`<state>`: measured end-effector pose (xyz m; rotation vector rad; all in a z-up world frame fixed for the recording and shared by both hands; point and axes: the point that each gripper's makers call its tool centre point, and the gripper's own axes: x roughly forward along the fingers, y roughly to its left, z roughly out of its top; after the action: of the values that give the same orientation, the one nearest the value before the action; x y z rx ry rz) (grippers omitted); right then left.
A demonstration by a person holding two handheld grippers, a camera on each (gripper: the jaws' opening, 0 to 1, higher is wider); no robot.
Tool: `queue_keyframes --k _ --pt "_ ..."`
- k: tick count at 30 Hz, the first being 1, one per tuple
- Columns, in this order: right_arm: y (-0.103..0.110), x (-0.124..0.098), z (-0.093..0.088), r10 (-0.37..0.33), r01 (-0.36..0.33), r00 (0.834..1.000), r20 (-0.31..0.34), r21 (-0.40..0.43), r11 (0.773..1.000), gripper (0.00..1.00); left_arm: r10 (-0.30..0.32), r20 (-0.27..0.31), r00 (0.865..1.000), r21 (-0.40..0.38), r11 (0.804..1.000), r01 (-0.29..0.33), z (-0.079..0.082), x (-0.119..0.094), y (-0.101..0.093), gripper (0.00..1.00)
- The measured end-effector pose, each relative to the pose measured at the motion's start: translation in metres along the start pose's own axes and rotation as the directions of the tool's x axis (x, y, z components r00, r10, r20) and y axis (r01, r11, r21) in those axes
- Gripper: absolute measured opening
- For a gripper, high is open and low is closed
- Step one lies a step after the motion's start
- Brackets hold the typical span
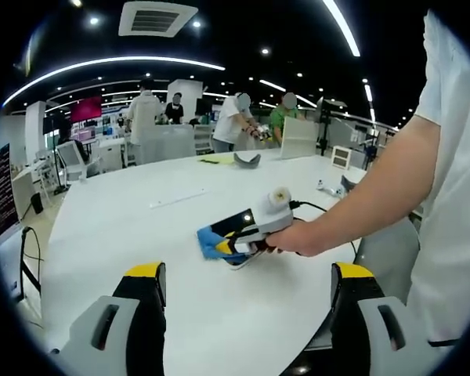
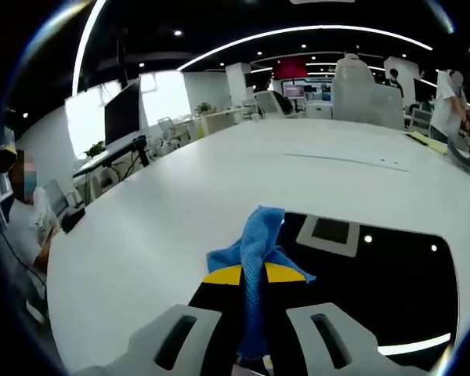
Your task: Wipe the mirror surface with the cleaning cloth until all visible marks leave the cleaned area.
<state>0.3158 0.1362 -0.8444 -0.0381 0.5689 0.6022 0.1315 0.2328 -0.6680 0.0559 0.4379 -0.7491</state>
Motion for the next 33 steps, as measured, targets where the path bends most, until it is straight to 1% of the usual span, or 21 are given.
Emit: queue_keyframes --k 6,17,21,23,28,30,33 --pt "-0.001 0.0 0.0 -0.001 0.001 1.0 0.009 0.0 1.0 0.03 0.014 0.003 1.0 -0.005 1.0 -0.014 0.0 -0.001 0.003 0.87" --pt "-0.002 0.001 -0.001 0.016 -0.016 1.0 -0.003 -0.011 1.0 0.03 0.0 0.016 1.0 -0.016 1.0 0.0 -0.001 0.002 -0.004 0.87" --pt "0.0 0.001 -0.001 0.017 -0.018 1.0 -0.017 -0.039 0.999 0.03 0.012 0.01 1.0 -0.017 1.0 -0.011 -0.006 -0.002 -0.002 0.87" --pt "0.0 0.001 -0.001 0.019 -0.019 1.0 -0.019 -0.035 0.999 0.03 0.018 0.01 1.0 -0.025 1.0 -0.018 -0.008 -0.005 -0.001 0.87" --pt "0.003 -0.001 -0.001 0.04 -0.041 0.999 -0.027 -0.056 0.998 0.03 0.05 0.01 0.999 -0.035 0.998 -0.05 -0.011 -0.01 0.002 0.87" --pt "0.003 -0.001 -0.001 0.049 -0.052 0.998 -0.033 -0.077 0.996 0.03 0.061 0.024 0.998 -0.045 0.997 -0.06 -0.01 -0.011 0.001 0.87" --pt "0.004 -0.001 -0.002 0.06 -0.064 0.997 -0.04 -0.086 0.994 0.03 0.072 0.03 0.997 -0.053 0.996 -0.07 -0.011 -0.012 -0.004 0.87"
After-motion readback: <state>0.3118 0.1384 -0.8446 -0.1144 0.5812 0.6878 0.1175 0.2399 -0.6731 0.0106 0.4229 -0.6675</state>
